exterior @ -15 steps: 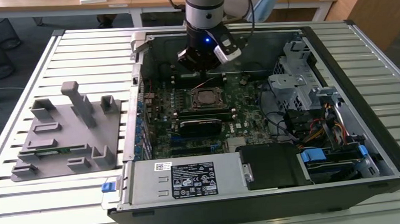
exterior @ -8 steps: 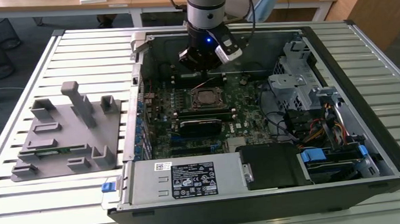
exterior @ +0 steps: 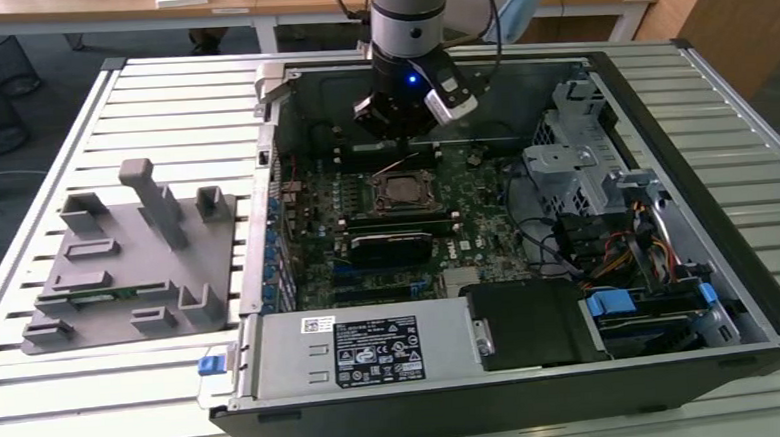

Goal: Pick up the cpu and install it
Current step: 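Install the first cpu locking lever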

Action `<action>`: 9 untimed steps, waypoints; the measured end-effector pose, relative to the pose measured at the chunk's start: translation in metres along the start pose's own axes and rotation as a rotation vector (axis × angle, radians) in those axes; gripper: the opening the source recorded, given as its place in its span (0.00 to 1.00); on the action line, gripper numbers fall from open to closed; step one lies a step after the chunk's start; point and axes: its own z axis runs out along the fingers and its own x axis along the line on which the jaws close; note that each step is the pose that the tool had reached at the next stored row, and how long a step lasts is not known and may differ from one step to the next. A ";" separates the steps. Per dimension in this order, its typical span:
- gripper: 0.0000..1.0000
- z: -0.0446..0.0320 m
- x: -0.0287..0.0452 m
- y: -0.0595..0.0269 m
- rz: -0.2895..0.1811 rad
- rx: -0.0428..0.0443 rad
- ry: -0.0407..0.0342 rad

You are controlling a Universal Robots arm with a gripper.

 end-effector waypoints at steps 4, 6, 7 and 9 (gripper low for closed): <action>0.11 0.0029 -0.0029 -0.0005 0.000 0.0000 0.0011; 0.11 0.0047 -0.0038 -0.0006 0.000 0.0000 0.0013; 0.11 0.0056 -0.0043 -0.0007 0.000 0.0000 0.0014; 0.11 0.0076 -0.0052 -0.0009 0.000 -0.0001 0.0014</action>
